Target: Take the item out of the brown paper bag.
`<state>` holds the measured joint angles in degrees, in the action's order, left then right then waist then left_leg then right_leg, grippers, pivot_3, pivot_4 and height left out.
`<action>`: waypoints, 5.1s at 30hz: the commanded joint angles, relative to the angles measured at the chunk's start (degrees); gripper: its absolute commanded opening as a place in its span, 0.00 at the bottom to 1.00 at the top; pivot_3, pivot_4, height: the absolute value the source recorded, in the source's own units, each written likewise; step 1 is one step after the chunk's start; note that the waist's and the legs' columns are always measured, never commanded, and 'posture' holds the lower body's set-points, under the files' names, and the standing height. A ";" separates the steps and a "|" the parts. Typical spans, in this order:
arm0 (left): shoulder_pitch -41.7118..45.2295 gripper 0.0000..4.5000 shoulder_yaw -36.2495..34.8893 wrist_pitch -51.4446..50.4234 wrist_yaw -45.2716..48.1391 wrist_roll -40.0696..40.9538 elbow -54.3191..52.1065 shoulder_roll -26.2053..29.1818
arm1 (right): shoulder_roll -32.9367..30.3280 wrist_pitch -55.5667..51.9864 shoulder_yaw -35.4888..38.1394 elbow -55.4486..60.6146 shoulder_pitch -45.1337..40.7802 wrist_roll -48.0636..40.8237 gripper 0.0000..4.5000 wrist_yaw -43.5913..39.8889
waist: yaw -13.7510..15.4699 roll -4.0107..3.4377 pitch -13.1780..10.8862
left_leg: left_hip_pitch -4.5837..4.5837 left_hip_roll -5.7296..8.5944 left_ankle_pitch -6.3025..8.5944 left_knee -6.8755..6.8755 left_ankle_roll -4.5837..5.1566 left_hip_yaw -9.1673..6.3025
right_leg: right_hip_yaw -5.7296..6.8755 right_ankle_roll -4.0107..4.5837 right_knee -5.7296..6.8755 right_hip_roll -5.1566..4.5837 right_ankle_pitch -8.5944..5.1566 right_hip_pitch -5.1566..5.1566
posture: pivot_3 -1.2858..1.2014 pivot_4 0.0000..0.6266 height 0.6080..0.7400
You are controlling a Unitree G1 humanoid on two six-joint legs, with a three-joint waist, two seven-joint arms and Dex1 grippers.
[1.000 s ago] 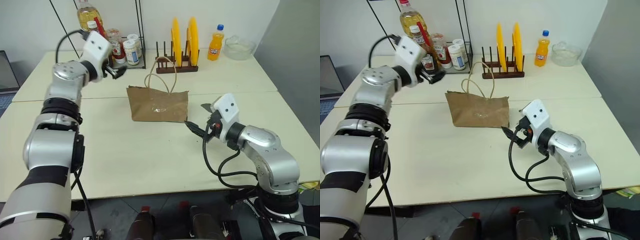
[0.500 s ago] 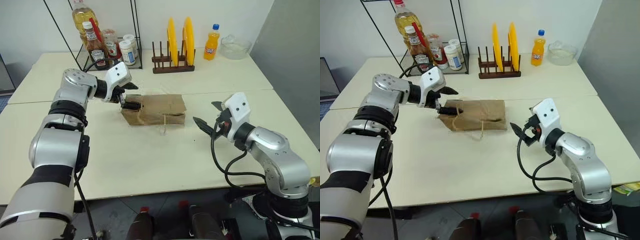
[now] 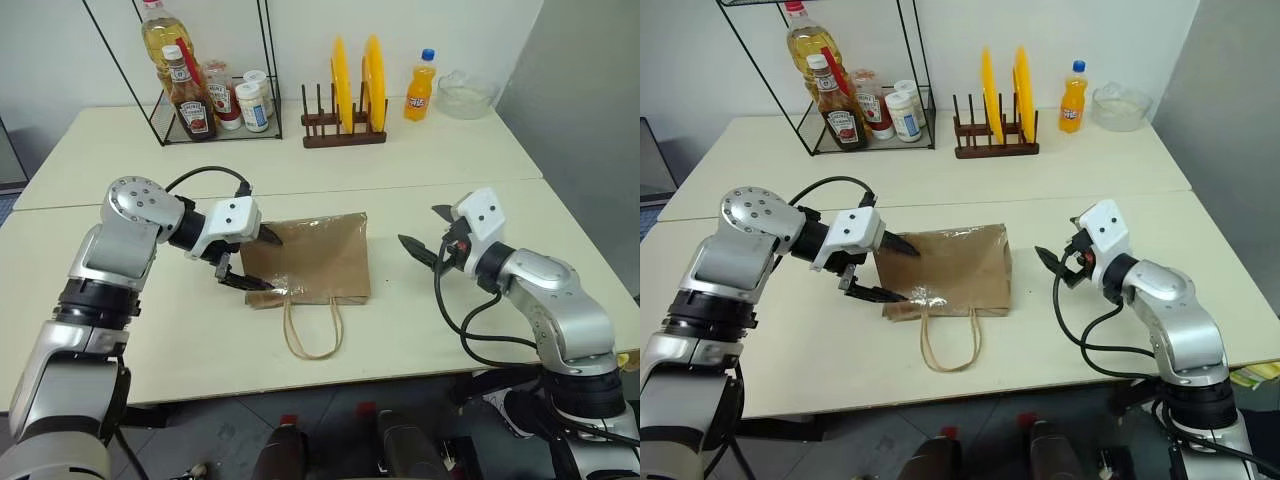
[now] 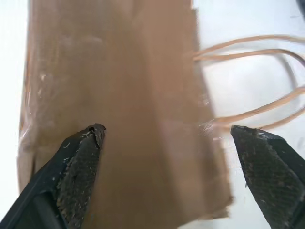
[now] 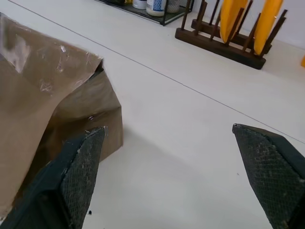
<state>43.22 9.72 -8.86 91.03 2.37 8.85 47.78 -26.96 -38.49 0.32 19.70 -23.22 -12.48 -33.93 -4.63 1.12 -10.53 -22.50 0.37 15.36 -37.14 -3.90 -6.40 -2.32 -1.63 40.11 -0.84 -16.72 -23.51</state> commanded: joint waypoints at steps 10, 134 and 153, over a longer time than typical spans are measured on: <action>-7.07 1.00 2.11 28.56 -1.80 -0.22 -2.52 1.32 | -7.39 11.11 -3.94 -3.79 2.39 -0.73 0.99 -11.92 | 0.21 0.00 0.00 | 0.04 0.07 0.01 0.01 0.02 0.04 | 0.00 0.00 -0.04 0.01 0.00 0.04 | 0.52 0.24 1.00; 22.49 0.00 -17.15 -25.48 -46.24 23.51 25.61 -22.70 | -3.47 87.22 -56.36 -64.93 -17.68 81.14 0.00 30.31 | 1.43 1.27 1.83 | 3.12 0.01 -0.13 0.73 -0.22 -0.55 | -0.02 -0.35 -1.32 0.23 -0.11 3.34 | 0.52 0.24 1.00; 25.70 0.00 -17.14 -23.19 -45.74 21.93 29.17 -23.32 | -4.21 86.55 -58.13 -66.20 -16.68 84.11 0.00 30.45 | 1.81 1.26 2.21 | 3.60 0.10 -0.14 1.22 -0.22 -0.85 | 0.13 -0.20 -2.14 0.14 -0.23 3.80 | 0.52 0.24 1.00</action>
<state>64.10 -4.37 -35.61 45.62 23.80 40.57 23.40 -27.54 50.67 -46.66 -35.51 -45.99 60.02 1.36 -2.83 2.38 -8.32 -18.90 0.47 15.22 -35.92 -4.12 -7.29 -2.20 -1.84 37.95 -0.71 -16.94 -19.71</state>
